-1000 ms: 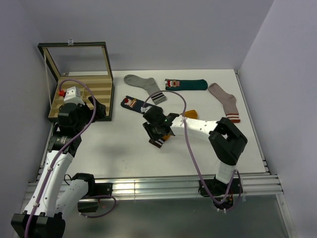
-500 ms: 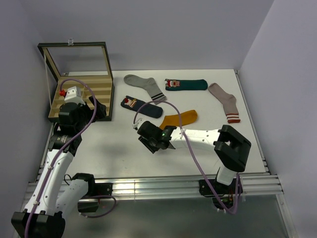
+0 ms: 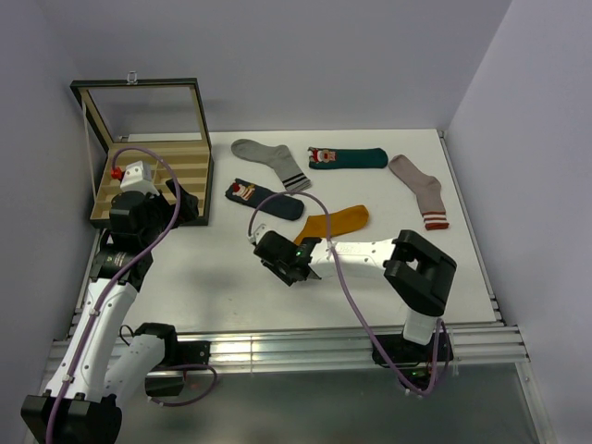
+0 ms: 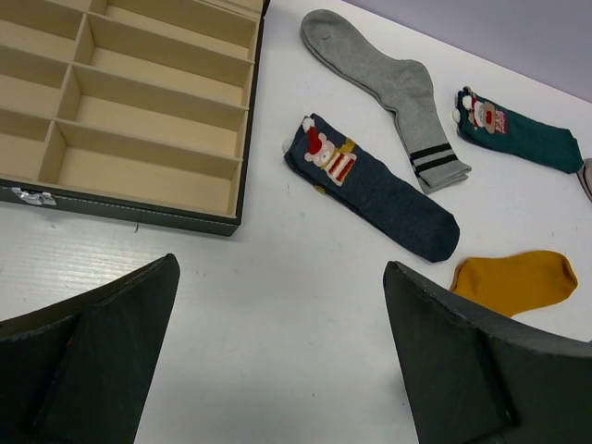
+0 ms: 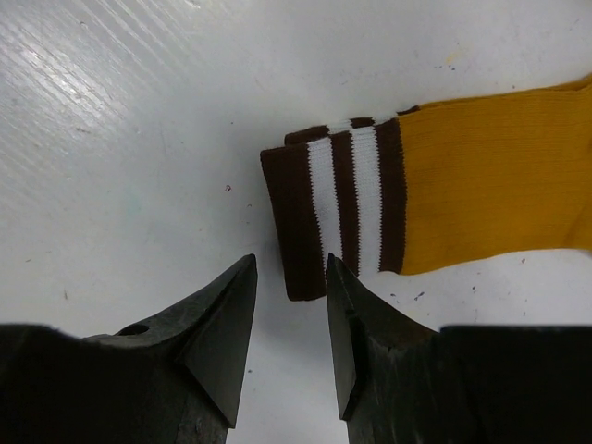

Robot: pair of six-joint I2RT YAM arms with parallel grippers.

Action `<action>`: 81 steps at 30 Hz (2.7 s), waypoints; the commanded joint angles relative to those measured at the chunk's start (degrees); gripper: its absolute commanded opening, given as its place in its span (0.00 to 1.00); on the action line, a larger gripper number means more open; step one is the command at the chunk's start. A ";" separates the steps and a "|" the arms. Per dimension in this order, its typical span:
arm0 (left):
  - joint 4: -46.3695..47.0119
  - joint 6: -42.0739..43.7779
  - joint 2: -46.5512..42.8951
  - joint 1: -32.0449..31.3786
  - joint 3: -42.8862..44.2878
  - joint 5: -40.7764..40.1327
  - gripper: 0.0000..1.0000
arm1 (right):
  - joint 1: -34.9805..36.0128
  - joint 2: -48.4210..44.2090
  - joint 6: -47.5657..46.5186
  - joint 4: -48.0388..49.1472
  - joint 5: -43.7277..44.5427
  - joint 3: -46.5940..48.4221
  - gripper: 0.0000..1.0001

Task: Roll the socks
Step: Roll the sock at the center of the board.

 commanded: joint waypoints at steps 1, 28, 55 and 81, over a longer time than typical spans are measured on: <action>1.27 0.27 -0.14 -0.20 0.50 0.62 1.00 | 0.32 1.33 -0.66 1.81 1.20 0.41 0.43; 1.27 0.27 -0.05 -0.20 0.41 0.70 0.99 | -0.03 9.15 4.17 -3.02 -2.75 4.01 0.17; 1.44 -21.50 11.72 -13.46 -4.42 2.46 0.98 | -16.91 8.28 11.55 12.01 -38.87 4.01 0.00; 21.74 -39.80 31.58 -23.23 -11.98 4.39 0.82 | -19.46 6.34 12.96 15.26 -39.76 1.73 0.07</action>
